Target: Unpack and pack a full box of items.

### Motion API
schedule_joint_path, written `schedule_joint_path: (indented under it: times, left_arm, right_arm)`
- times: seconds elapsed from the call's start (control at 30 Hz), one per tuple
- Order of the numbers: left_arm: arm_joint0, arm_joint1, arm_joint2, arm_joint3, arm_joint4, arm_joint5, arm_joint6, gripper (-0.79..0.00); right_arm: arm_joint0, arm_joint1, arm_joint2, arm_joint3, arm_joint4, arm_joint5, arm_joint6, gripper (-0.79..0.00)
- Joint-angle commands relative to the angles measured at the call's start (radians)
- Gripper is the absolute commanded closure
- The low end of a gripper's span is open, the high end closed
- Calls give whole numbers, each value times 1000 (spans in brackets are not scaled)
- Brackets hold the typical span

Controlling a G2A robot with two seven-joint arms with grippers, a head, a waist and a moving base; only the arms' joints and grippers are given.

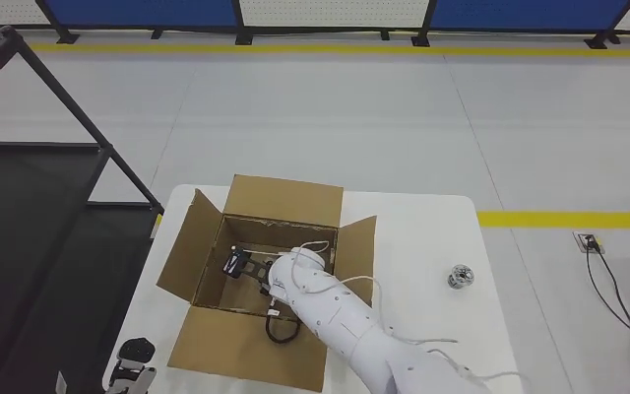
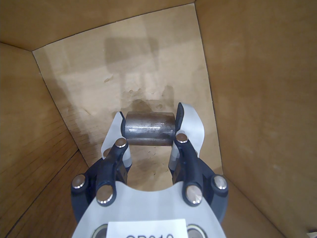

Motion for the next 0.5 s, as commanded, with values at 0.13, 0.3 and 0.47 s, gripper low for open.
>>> schedule_joint_path:
  times: [0.13,0.3,0.47]
  left_arm:
    - [8,1,-4,-1,0,0,2,-785]
    - [11,2,-6,-3,4,0,6,-785]
    - [13,2,-3,-7,9,0,8,-785]
  right_arm:
    - [-1,-6,9,13,-8,-10,-7,-225]
    - [-3,-7,14,9,-14,-20,-9,-320]
    - [-3,-7,20,6,-22,-18,-16,-336]
